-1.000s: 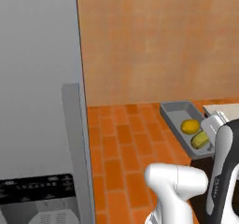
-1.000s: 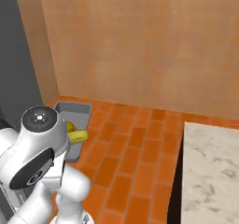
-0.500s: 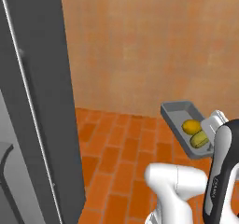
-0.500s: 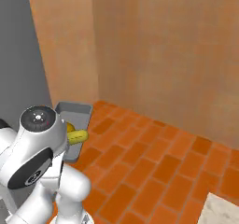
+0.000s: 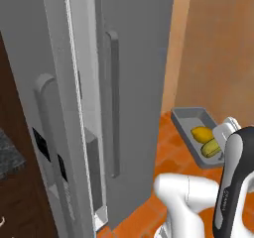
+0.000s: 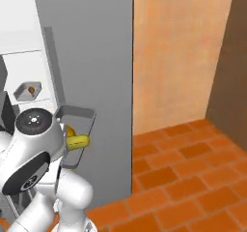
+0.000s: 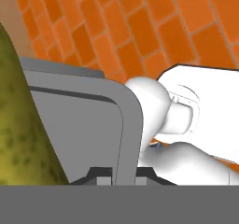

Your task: Take the meat container that has the chicken drumstick and place it on the second highest rack of the freezer. Then take the vegetable container that has the lemon and cucumber and place it on the highest rack of the freezer.

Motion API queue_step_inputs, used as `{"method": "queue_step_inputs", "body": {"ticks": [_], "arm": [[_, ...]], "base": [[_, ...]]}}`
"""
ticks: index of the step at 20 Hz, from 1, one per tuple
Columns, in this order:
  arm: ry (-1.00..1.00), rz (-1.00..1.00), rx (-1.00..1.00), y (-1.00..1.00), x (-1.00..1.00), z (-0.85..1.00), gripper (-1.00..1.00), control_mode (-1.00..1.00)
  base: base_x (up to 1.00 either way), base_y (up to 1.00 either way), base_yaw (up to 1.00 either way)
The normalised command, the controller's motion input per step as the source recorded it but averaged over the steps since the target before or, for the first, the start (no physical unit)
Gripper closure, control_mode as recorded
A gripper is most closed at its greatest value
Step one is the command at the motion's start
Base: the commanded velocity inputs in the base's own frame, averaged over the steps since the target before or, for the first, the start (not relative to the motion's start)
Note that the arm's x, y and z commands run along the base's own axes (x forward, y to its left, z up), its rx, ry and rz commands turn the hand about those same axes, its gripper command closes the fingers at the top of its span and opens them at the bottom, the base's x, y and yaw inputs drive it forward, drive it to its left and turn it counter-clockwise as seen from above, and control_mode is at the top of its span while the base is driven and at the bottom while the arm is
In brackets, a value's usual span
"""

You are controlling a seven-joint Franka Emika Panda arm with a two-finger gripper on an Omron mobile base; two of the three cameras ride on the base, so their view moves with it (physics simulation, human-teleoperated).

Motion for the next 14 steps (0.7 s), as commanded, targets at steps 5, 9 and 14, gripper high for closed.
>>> {"method": "queue_step_inputs", "body": {"ticks": [5, 9, 14], "arm": [[0.0, 0.0, 0.0, 0.0, 0.0, 0.0, 1.0, 1.0], [0.0, 0.0, 0.0, 0.0, 0.0, 0.0, 1.0, 1.0], [0.0, 0.0, 0.0, 0.0, 0.0, 0.0, 1.0, 1.0]], "base": [[0.1, -0.22, 0.96], [0.04, -0.4, 0.8], [0.47, -0.53, 0.51]]}}
